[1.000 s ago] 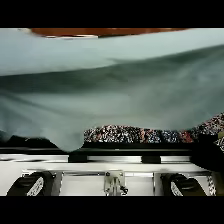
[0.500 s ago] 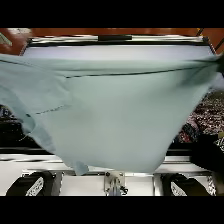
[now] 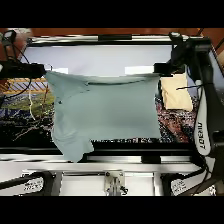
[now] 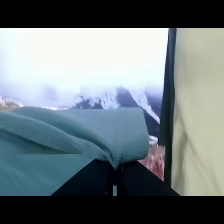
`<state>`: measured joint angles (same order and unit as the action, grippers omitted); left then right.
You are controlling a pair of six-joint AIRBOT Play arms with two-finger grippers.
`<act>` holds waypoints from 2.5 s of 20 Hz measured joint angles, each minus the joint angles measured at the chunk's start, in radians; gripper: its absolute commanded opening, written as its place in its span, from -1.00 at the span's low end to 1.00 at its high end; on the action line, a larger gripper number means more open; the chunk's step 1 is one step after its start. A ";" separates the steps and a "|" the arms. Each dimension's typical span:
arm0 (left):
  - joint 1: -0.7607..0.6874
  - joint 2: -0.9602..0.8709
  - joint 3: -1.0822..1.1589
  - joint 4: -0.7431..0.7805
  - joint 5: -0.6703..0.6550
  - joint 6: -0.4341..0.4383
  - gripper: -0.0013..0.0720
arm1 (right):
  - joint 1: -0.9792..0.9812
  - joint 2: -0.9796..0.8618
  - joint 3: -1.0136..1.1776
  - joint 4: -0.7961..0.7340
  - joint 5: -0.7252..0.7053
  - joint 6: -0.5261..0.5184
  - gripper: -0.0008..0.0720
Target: Fold the shirts.
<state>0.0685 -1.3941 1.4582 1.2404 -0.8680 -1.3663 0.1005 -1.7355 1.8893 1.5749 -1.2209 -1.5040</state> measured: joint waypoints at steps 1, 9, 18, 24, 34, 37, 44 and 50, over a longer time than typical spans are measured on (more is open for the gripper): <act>0.000 -0.044 -0.001 -0.017 0.064 0.000 -0.86 | 0.000 -0.029 0.000 0.004 0.068 0.000 -0.77; -0.003 -0.285 -0.004 -0.130 0.312 0.000 -0.86 | 0.001 -0.186 0.000 0.023 0.373 0.029 -0.77; 0.005 -0.274 0.020 -0.033 -0.177 0.177 -0.86 | -0.010 -0.164 0.000 0.015 -0.098 -0.011 -0.77; 0.007 -0.284 0.023 0.075 -0.405 0.150 -0.86 | -0.012 -0.198 -0.001 0.045 -0.300 -0.026 -0.77; 0.008 -0.302 0.026 0.114 -0.473 0.070 0.73 | -0.012 -0.227 -0.003 0.089 -0.425 -0.003 0.50; 0.019 -0.288 0.034 0.113 -0.539 0.051 0.69 | -0.017 -0.204 -0.003 0.037 -0.508 -0.039 0.50; 0.169 -0.046 -0.254 0.008 -0.659 0.051 0.68 | -0.182 0.026 -0.146 0.035 -0.583 -0.071 0.50; 0.283 0.254 -0.733 -0.063 -0.548 0.131 0.68 | -0.336 0.291 -0.557 0.148 -0.415 -0.117 0.50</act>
<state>0.3515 -1.1397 0.7250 1.1770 -1.4162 -1.2350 -0.2356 -1.4441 1.3323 1.7229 -1.6363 -1.6215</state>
